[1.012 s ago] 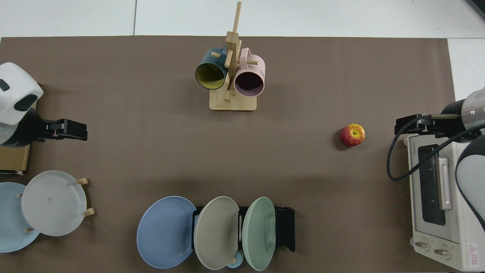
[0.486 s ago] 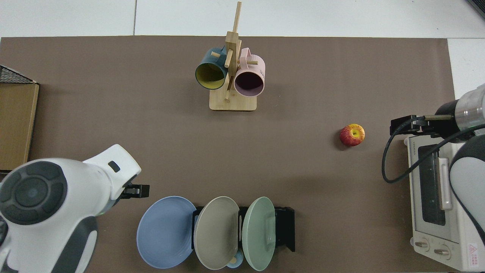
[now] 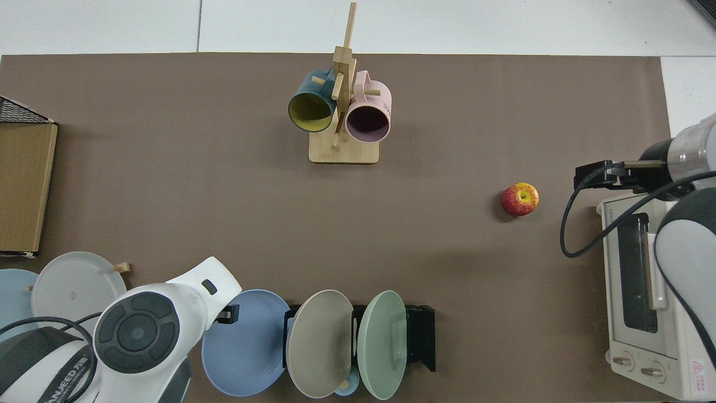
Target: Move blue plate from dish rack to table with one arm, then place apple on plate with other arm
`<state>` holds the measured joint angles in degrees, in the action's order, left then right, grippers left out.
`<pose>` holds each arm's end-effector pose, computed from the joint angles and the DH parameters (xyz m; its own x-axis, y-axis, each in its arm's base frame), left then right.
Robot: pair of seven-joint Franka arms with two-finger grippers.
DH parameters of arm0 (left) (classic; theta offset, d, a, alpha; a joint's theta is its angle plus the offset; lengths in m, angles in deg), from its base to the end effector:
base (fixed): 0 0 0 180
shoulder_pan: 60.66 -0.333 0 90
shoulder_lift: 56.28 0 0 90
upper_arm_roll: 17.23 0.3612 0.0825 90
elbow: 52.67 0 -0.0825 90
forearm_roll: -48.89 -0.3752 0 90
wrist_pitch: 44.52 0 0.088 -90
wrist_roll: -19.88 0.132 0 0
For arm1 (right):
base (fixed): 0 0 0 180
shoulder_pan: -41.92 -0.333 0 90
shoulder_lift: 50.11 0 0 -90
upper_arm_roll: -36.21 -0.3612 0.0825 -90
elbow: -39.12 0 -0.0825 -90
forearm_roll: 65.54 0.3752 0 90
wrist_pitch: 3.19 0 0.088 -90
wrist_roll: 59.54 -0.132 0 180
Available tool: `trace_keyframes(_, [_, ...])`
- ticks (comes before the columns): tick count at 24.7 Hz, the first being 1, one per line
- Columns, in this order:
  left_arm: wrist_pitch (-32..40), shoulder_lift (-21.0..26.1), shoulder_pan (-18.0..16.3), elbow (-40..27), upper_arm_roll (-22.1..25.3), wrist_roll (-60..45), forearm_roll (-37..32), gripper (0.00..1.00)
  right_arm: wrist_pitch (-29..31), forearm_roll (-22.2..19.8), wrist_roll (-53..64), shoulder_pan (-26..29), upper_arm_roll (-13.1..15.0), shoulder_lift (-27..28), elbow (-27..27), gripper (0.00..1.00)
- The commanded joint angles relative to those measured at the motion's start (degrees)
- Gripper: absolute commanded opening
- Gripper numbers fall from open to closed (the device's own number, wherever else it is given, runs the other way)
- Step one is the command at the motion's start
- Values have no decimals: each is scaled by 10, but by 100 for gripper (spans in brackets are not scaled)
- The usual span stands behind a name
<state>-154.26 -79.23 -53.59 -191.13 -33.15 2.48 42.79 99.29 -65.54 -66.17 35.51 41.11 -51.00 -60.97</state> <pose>0.3566 -0.1470 0.4659 0.9930 -0.1057 -0.0536 -0.1152 -0.9669 -0.2275 0.5557 0.0143 0.5901 0.9944 -0.0893 0.0566 -0.0890 -0.9960 -0.0079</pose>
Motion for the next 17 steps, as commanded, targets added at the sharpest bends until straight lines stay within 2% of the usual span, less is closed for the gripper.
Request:
trace_keyframes(1, [-21, -19, 6, -37, 1, -2, -10, 100, 55, 7, 2, -3, -2, 55, 24, 100])
trace_keyframes(5, [-35, -5, 21, -52, -4, -8, -10, 100, 97, 1, -21, -3, -3, 100, 21, 100])
trace_keyframes(11, [-35, -4, 20, -56, -4, 3, -8, 99, 132, 3, -22, -11, -3, 141, 10, 100])
trace_keyframes(12, [-38, -3, 20, -57, -4, 3, -7, 90, 141, 3, -23, -11, -3, 147, 7, 100])
trace_keyframes(13, [-39, 3, 20, -58, -4, 3, -7, 77, 148, 3, -23, -13, -3, 154, 3, 100])
trace_keyframes(14, [-39, 9, 20, -57, -4, 3, -6, 60, 156, 3, -24, -14, -3, 160, -1, 100])
trace_keyframes(16, [-40, 12, 19, -56, -3, 4, -6, 18, 177, 4, -24, -15, -3, 167, -18, 100])
trace_keyframes(17, [-39, 12, 18, -55, -3, 10, -6, 0, 189, 4, -24, -15, -3, 167, -28, 100])
